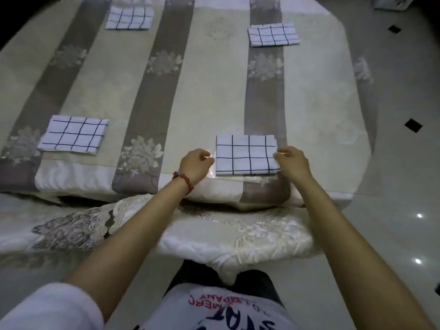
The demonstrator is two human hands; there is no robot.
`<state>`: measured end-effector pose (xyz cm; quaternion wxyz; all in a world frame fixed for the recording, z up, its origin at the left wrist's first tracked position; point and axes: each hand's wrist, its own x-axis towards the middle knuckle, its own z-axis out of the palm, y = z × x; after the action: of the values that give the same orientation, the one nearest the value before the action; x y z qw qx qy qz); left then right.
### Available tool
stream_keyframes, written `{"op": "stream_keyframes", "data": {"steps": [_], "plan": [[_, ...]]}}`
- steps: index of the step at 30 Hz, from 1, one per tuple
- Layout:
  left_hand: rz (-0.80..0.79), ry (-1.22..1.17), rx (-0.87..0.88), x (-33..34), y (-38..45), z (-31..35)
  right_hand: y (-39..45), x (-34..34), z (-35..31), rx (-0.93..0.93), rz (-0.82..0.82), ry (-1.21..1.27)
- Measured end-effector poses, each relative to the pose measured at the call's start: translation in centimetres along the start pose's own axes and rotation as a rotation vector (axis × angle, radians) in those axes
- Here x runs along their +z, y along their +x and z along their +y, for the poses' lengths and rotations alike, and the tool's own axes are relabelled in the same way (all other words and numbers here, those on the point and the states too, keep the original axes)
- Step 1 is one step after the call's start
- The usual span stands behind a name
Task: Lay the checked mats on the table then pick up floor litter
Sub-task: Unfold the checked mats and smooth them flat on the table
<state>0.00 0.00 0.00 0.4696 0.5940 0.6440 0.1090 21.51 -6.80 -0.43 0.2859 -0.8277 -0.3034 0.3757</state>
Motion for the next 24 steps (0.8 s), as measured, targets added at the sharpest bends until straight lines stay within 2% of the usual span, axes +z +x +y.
{"op": "stream_keyframes", "data": {"steps": [3, 7, 11, 14, 19, 21, 24], "plan": [[-0.048, 0.094, -0.072, 1.1, 1.7, 0.9, 1.6, 1.1, 0.0, 0.086, 0.081, -0.122], [-0.056, 0.017, -0.128, 2.7, 2.6, 1.6, 1.8, 3.3, -0.4, 0.186, 0.114, -0.139], [0.008, -0.115, -0.173, 3.1, 2.8, 1.0, 1.7, 4.3, -0.5, 0.176, 0.113, -0.156], [0.087, -0.203, -0.171, 2.4, 3.0, 0.7, 1.4, 4.0, -0.4, 0.115, 0.13, -0.067], [0.142, -0.306, -0.055, 0.8, 3.2, 1.0, -0.3, 2.6, -1.0, 0.08, 0.164, 0.007], [0.13, -0.305, 0.069, -0.1, 2.8, 1.5, -1.3, 2.3, -1.1, 0.033, 0.222, 0.002], [0.083, -0.259, 0.275, -1.7, 2.5, 2.6, -2.1, 1.7, -2.8, -0.147, 0.285, -0.035]]}}
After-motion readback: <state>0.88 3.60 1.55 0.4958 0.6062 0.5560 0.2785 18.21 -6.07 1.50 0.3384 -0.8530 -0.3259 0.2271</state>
